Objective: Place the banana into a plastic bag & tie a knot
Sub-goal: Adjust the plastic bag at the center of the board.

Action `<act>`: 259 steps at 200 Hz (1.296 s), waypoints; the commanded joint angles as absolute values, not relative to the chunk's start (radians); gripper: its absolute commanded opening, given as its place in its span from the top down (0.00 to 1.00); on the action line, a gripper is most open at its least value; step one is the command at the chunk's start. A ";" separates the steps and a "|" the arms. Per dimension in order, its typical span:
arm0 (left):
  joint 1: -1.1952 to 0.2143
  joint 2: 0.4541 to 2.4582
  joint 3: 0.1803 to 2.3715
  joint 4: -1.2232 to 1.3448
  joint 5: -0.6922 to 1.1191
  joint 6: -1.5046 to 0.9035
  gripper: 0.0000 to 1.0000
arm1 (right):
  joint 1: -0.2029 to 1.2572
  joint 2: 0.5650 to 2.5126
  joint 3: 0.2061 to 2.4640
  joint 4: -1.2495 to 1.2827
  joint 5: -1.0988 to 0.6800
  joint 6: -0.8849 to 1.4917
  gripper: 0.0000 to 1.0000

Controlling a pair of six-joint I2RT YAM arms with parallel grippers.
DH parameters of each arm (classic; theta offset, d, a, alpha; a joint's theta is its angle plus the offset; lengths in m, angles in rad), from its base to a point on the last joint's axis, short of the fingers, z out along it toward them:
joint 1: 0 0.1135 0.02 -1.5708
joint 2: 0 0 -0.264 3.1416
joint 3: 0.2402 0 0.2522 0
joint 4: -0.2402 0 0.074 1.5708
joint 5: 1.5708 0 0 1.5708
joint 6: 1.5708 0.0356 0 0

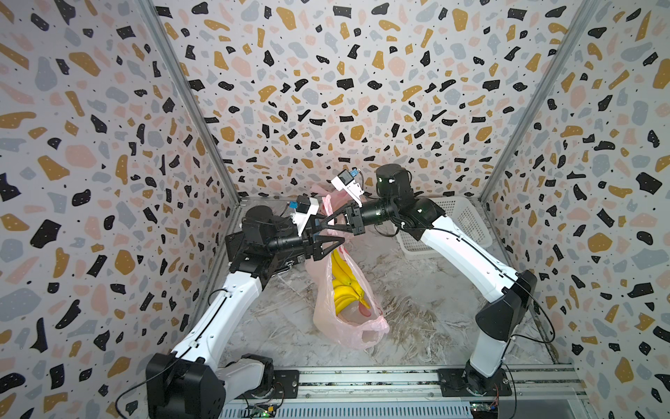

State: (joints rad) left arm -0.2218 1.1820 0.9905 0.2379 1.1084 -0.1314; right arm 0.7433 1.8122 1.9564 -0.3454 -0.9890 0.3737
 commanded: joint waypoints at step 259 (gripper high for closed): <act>-0.220 1.017 1.124 -0.486 0.161 -0.404 1.00 | 0.347 1.340 1.255 0.050 -0.838 0.213 0.03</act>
State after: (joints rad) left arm -0.2455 1.0458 1.1076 -0.4297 0.0948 -0.4496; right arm 0.3618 1.3087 1.2804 -0.0757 -0.7551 0.2276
